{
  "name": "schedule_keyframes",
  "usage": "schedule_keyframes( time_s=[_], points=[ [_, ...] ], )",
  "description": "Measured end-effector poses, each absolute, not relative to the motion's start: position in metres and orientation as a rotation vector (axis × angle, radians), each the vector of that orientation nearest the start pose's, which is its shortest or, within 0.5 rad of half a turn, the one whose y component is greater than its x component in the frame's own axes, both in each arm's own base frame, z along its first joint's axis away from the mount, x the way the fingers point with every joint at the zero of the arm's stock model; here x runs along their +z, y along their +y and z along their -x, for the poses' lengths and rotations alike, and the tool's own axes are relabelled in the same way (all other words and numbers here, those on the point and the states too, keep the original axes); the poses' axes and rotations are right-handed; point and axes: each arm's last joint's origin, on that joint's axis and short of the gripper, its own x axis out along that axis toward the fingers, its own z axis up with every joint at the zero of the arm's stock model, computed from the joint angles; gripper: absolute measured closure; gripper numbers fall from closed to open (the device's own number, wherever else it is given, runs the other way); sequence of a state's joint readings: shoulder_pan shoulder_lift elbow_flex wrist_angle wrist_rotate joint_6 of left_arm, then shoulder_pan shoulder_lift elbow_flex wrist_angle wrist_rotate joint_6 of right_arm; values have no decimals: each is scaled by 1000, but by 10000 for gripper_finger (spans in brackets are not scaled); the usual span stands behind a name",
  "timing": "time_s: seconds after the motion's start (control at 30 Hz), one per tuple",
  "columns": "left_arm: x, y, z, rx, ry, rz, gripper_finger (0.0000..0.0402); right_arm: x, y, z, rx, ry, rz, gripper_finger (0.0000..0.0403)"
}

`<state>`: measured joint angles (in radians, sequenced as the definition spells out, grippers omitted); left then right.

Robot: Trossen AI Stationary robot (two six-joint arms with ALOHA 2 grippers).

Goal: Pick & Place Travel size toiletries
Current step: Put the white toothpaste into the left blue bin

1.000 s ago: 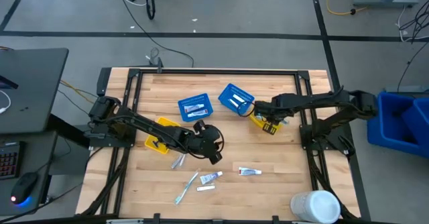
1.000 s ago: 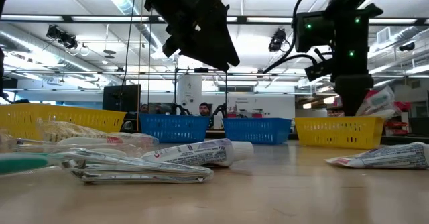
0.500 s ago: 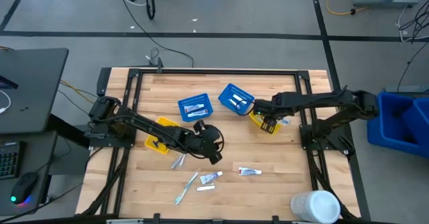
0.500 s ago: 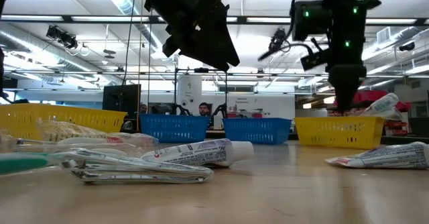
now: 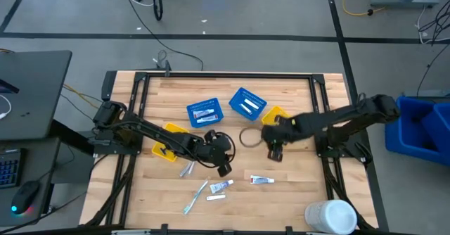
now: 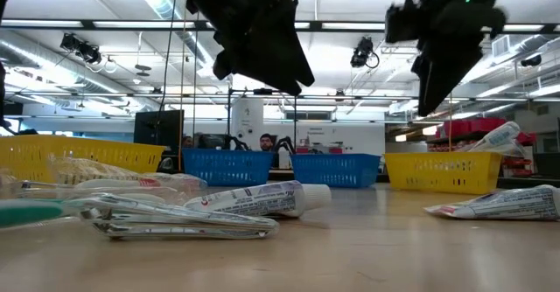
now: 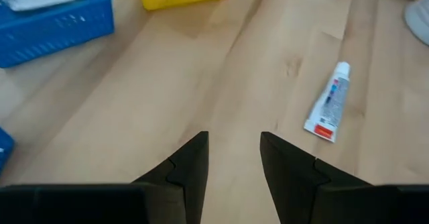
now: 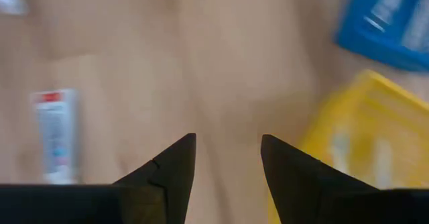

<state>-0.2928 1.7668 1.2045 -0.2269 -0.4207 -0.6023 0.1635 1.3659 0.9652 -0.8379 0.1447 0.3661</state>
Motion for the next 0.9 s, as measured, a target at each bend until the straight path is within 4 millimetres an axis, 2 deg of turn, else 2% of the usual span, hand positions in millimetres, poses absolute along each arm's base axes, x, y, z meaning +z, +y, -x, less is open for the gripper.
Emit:
schedule_keyframes(
  time_s=[0.23,0.37,0.53,0.67,0.9],
  points=[
    [212,-100,-362,229,757,305,258,208,95,-245,75,952,-115,208],
    [210,-100,-359,247,788,332,258,189,116,-237,195,808,-133,188],
    [208,-100,-357,236,829,349,258,170,120,-226,166,713,-151,173],
    [208,-103,-357,230,828,348,258,159,116,-219,125,734,-154,171],
    [208,-107,-355,217,830,342,258,155,115,-217,136,738,-123,191]
  ],
)
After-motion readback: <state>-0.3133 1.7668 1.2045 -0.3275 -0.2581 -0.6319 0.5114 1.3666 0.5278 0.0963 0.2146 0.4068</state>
